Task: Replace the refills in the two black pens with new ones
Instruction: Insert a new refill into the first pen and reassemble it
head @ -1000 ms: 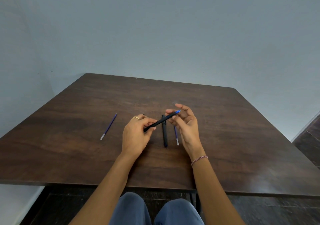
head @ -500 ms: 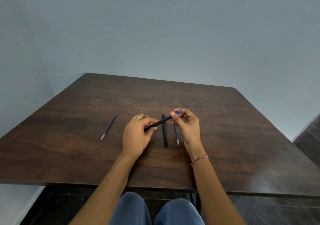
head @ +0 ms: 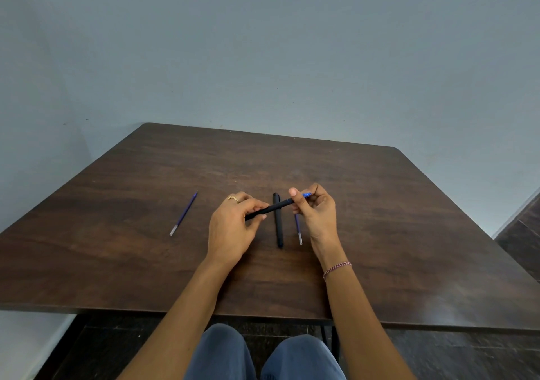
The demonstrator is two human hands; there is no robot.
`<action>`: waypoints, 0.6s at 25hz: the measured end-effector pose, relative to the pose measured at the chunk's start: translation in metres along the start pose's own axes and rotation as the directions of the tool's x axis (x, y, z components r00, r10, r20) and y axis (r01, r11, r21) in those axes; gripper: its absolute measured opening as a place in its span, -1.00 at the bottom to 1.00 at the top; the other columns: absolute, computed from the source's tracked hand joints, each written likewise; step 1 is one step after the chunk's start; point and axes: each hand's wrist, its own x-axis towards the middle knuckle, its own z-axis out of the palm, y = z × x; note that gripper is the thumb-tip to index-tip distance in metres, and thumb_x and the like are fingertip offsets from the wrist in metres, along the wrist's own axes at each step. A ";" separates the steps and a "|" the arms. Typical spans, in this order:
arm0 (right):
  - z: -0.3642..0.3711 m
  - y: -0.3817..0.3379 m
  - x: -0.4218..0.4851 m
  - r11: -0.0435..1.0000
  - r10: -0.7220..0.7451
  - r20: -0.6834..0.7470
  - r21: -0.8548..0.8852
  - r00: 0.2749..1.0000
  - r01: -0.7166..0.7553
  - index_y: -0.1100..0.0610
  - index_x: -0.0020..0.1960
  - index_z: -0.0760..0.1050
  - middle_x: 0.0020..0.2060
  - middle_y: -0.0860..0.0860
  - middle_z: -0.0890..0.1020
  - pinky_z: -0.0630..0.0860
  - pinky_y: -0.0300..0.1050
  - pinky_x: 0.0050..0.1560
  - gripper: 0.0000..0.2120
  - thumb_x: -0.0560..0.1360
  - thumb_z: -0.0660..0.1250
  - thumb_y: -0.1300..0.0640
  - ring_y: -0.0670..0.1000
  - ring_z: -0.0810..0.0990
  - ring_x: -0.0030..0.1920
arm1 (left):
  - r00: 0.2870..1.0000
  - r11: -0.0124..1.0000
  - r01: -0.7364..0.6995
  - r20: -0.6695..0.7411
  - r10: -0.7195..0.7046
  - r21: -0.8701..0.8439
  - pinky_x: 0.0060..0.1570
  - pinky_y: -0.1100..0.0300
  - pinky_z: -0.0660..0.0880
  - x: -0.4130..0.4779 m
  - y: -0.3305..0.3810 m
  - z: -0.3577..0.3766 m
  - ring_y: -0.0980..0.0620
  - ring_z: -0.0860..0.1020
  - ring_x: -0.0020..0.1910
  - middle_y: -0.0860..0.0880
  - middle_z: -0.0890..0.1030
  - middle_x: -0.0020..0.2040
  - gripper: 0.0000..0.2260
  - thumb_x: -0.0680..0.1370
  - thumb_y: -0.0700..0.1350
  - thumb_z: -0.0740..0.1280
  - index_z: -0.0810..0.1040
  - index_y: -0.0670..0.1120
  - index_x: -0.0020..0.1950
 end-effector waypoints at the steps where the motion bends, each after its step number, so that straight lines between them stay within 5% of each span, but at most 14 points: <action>1: 0.000 0.000 0.000 1.000 -0.003 -0.002 0.000 1.000 0.003 0.15 -0.24 0.41 -0.46 -0.11 0.62 0.53 -0.35 -0.31 -0.70 0.28 0.46 -0.02 -0.18 0.62 -0.38 | 1.000 1.000 0.001 0.002 -0.001 -0.002 -0.12 0.28 0.52 0.000 0.000 0.000 0.20 0.51 -0.15 0.14 0.55 -0.14 -0.78 0.38 -0.17 0.51 0.65 0.06 -0.03; 8: -0.001 0.001 0.001 0.999 -0.023 -0.022 0.046 0.999 0.024 0.15 -0.13 0.49 -0.36 -0.05 0.61 0.55 -0.30 -0.29 -0.78 0.37 0.43 0.03 -0.15 0.59 -0.35 | 0.997 0.998 0.046 -0.063 -0.048 -0.030 -0.12 0.29 0.52 0.001 -0.001 -0.001 0.19 0.53 -0.16 0.13 0.57 -0.13 -0.79 0.38 -0.17 0.50 0.65 0.02 -0.02; 15: 0.003 0.001 0.001 0.998 -0.061 -0.054 0.018 0.997 0.062 0.11 -0.10 0.53 -0.40 -0.06 0.58 0.54 -0.26 -0.27 -0.86 0.51 0.33 0.04 -0.12 0.56 -0.34 | 0.888 0.934 0.271 -0.314 -0.336 -0.233 -0.21 0.36 0.48 0.005 -0.010 -0.006 0.14 0.54 -0.24 0.08 0.55 -0.16 -0.79 0.38 -0.23 0.50 0.63 -0.04 -0.02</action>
